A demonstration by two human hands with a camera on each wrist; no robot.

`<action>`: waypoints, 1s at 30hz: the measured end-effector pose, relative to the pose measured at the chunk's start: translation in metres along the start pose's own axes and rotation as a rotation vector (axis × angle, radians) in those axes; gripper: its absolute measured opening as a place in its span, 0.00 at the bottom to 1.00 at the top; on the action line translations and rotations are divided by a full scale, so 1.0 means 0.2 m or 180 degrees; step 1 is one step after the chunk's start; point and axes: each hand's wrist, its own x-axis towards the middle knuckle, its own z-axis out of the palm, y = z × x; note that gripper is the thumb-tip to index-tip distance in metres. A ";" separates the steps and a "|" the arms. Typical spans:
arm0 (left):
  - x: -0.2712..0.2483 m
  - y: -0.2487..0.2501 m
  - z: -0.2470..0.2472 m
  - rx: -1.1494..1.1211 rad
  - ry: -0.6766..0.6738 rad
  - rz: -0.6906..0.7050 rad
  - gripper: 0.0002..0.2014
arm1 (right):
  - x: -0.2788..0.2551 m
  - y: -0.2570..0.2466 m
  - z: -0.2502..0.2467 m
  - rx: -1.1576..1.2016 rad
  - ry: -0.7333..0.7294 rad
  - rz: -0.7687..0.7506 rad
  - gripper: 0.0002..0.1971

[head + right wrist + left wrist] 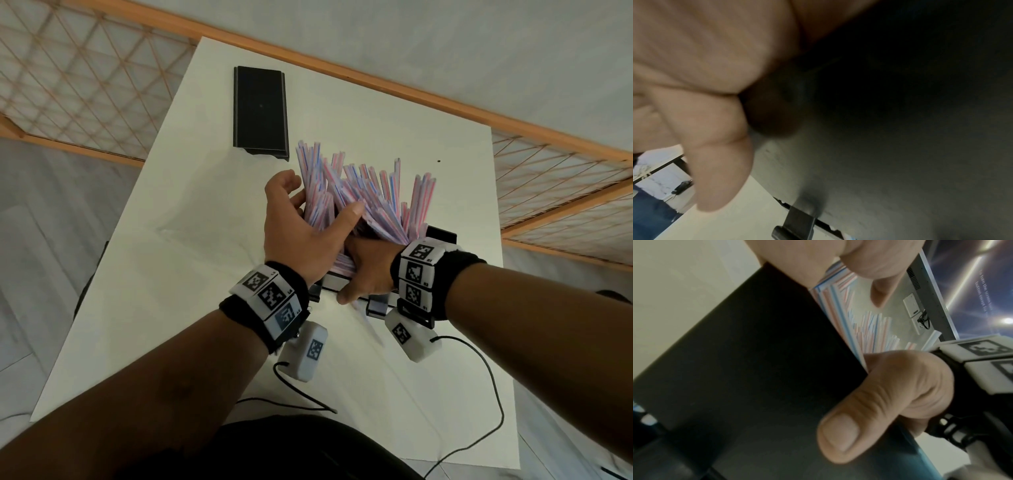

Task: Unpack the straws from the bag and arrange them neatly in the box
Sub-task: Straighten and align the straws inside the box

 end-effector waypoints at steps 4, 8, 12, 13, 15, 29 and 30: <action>0.00 0.01 0.01 -0.0022 0.0048 0.0002 0.43 | -0.02 -0.02 0.00 -0.0018 0.0399 -0.0130 0.53; 0.00 0.01 0.00 -0.0209 0.0068 0.0093 0.42 | -0.08 -0.03 -0.02 0.0338 0.0762 -0.0313 0.48; -0.01 0.01 0.00 -0.0386 0.0085 0.0180 0.41 | -0.10 0.00 0.00 0.0423 0.1064 -0.0452 0.48; -0.01 0.01 0.00 -0.0374 0.0087 0.0191 0.40 | -0.10 0.01 0.01 0.0282 0.1037 -0.0403 0.50; 0.00 0.01 0.01 -0.0241 0.0098 0.0165 0.35 | -0.09 0.03 0.04 -0.0020 0.0816 -0.0263 0.49; 0.01 -0.02 0.01 -0.0195 0.0095 0.0088 0.32 | -0.16 0.04 0.08 -0.0607 0.0621 0.0036 0.13; 0.01 -0.02 0.01 -0.0222 0.0089 0.0099 0.32 | -0.15 0.03 0.09 -0.0636 0.0624 0.0078 0.14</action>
